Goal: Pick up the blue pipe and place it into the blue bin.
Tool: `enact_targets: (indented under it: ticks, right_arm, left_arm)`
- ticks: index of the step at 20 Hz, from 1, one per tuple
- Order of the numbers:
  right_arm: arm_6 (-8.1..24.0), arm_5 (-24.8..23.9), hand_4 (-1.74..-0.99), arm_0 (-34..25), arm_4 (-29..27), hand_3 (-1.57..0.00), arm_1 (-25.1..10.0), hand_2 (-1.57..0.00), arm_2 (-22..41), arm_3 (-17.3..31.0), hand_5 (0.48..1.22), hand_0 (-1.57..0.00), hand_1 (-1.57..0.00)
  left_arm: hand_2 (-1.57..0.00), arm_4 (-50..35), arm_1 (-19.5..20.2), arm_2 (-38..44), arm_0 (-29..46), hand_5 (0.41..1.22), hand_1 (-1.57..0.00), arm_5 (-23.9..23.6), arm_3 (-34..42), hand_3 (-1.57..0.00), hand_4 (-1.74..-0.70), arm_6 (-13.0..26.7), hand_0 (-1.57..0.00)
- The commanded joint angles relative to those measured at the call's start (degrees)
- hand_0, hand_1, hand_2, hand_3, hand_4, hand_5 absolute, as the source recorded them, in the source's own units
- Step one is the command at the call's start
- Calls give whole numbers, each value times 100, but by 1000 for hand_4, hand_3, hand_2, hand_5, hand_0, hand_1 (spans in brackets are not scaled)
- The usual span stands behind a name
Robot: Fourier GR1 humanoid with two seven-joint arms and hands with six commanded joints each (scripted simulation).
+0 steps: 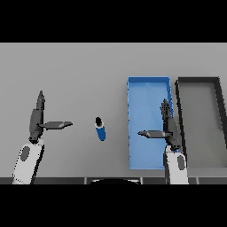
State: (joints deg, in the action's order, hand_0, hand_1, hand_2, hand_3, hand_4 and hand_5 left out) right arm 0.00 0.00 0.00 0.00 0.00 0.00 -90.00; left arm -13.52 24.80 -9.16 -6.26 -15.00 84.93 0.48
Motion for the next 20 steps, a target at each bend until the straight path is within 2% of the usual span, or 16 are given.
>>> enact_targets:
  ticks: [1,6,7,8,10,12,16,18,20]
  right_arm:
    - [-3,-3,-1222,4,-2,1,0,1,-1,-3,603,1,1]
    - [-28,-8,-1222,30,20,1,29,1,32,-4,603,1,1]
    - [-440,156,-1222,292,311,1,-306,1,189,-215,603,1,1]
    - [-591,277,-1227,469,447,1,-470,1,319,-415,603,1,1]
    - [-478,367,-1228,497,588,1,-676,1,396,-558,599,1,1]
    - [-405,406,-1231,544,654,1,-705,1,478,-655,599,1,1]
    - [-239,397,-1218,511,668,1,-774,1,451,-702,589,1,1]
    - [-367,398,-1215,599,706,1,-738,1,505,-722,587,1,1]
    - [-395,431,-1225,490,699,1,-781,1,491,-693,595,1,1]
  left_arm:
    - [1,1,-3,1,3,586,1,-3,5,1,-1006,-28,1]
    - [1,46,-25,-37,62,586,1,-27,28,1,-1006,-85,1]
    - [1,84,365,-187,273,586,1,548,126,1,-1006,-452,1]
    - [1,95,625,-272,387,588,1,946,149,1,-1011,-672,1]
    - [1,118,890,-343,458,588,1,1310,168,1,-1010,-832,1]
    - [1,137,958,-374,409,587,1,1397,144,1,-1007,-761,1]
    - [1,-44,987,-476,466,594,1,1839,188,1,-1023,-1006,1]
    - [1,-63,1144,-622,547,582,1,2144,417,1,-1020,-1056,1]
    - [1,2,1236,-820,567,565,1,2343,620,1,-1031,-913,1]
